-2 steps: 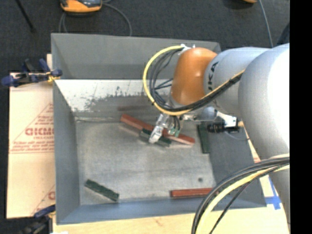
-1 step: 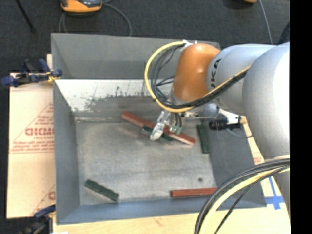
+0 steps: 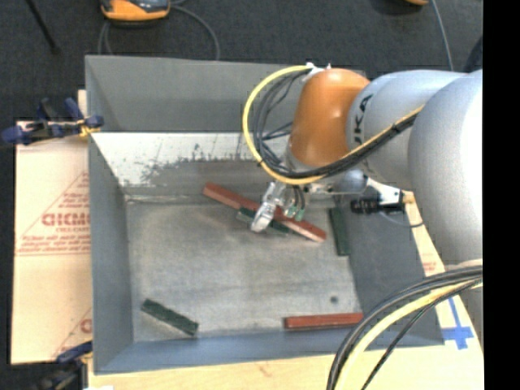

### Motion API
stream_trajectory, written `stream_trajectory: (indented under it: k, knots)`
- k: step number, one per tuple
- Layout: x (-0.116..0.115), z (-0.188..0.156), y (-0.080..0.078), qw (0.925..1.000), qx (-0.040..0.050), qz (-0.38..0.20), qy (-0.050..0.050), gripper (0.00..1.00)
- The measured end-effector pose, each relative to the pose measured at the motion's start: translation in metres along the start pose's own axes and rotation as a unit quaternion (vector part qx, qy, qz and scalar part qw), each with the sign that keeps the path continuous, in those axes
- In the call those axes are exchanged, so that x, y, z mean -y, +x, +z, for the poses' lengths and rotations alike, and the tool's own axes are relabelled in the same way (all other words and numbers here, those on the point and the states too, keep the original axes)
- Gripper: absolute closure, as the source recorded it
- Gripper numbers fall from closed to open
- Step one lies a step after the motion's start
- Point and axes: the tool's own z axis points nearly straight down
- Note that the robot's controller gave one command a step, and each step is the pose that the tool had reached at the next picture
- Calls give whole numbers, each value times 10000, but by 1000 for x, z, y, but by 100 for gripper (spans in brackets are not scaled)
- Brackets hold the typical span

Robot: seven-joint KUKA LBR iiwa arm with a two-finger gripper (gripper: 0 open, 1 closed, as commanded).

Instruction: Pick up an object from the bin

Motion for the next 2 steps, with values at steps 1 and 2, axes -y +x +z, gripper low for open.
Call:
stream_trajectory:
  k: [1,2]
  knots:
    - [0,-7,0,10000,-6,-3,2,100]
    - [1,-15,1,10000,-30,-6,13,100]
